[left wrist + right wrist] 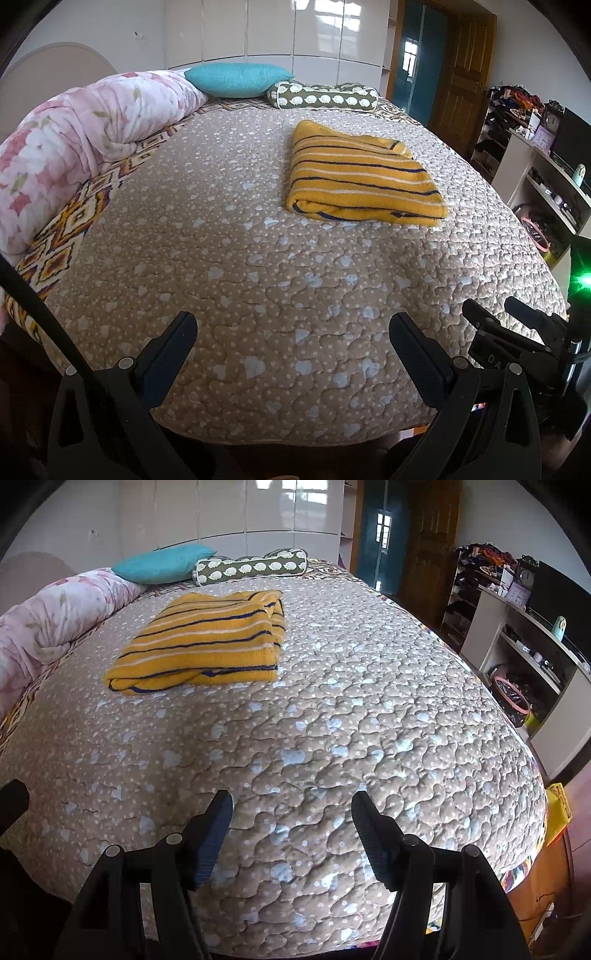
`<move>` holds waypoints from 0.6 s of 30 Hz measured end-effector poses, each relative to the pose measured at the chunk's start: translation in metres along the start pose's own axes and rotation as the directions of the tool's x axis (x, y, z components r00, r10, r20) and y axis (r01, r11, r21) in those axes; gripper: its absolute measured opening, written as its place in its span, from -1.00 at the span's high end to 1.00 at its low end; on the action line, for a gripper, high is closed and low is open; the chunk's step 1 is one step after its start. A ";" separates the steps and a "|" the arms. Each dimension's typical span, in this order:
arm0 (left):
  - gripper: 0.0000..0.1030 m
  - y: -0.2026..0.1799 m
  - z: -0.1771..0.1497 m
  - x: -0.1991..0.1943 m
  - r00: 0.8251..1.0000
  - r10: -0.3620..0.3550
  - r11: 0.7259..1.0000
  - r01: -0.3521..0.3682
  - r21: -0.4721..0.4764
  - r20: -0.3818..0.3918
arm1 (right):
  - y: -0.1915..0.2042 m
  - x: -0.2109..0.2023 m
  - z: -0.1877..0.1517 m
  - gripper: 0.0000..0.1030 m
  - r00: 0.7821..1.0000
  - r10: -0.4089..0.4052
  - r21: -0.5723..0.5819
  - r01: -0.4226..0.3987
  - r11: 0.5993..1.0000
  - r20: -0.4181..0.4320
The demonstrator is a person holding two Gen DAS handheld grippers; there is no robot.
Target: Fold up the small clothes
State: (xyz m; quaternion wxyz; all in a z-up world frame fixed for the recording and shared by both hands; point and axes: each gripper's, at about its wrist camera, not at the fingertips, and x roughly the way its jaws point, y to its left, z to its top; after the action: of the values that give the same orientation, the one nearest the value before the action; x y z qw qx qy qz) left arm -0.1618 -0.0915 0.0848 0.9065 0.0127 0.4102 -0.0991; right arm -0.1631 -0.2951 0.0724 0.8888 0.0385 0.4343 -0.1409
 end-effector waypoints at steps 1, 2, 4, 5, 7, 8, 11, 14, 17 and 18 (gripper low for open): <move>-1.00 0.000 0.000 0.001 1.000 -0.002 1.000 0.002 -0.001 -0.004 | 0.001 0.000 0.000 -0.40 1.000 0.000 -0.002 0.000 1.000 -0.001; -1.00 0.000 0.000 0.001 1.000 -0.005 1.000 0.005 -0.002 -0.008 | 0.001 0.001 0.000 -0.40 1.000 0.001 -0.004 -0.001 1.000 -0.002; -1.00 0.001 -0.001 0.002 1.000 -0.011 1.000 0.011 -0.006 -0.015 | 0.001 0.002 0.000 -0.40 1.000 0.002 -0.007 -0.003 1.000 -0.004; -1.00 0.001 -0.001 0.003 1.000 -0.013 1.000 0.013 -0.008 -0.017 | 0.001 0.003 0.000 -0.40 1.000 0.002 -0.009 -0.002 1.000 -0.006; -1.00 0.002 -0.001 0.004 1.000 -0.016 1.000 0.016 -0.013 -0.024 | 0.002 0.003 -0.001 -0.40 1.000 0.001 -0.010 -0.001 1.000 -0.007; -1.00 0.002 -0.001 0.005 0.999 -0.018 1.000 0.018 -0.015 -0.028 | 0.002 0.003 -0.001 -0.40 1.000 0.002 -0.012 -0.002 1.000 -0.007; -1.00 0.003 -0.001 0.007 0.999 -0.023 1.000 0.022 -0.019 -0.037 | 0.002 0.003 -0.001 -0.40 1.000 0.001 -0.013 -0.001 1.000 -0.006; -1.00 0.003 -0.002 0.009 0.998 -0.029 0.999 0.028 -0.025 -0.048 | 0.003 0.003 -0.001 -0.41 1.000 0.000 -0.026 0.000 1.000 -0.005; -1.00 0.005 -0.002 0.011 0.998 -0.032 0.999 0.031 -0.031 -0.057 | 0.004 0.004 -0.001 -0.41 1.000 -0.001 -0.037 0.001 0.999 -0.005; -1.00 0.005 -0.002 0.012 0.998 -0.033 0.999 0.031 -0.032 -0.059 | 0.004 0.005 -0.001 -0.41 1.000 0.000 -0.039 0.000 0.999 -0.005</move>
State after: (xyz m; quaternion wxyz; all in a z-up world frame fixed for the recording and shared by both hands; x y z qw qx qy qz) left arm -0.1546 -0.0885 0.0743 0.8922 -0.0051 0.4388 -0.1069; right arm -0.1599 -0.2922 0.0681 0.8884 0.0214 0.4391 -0.1323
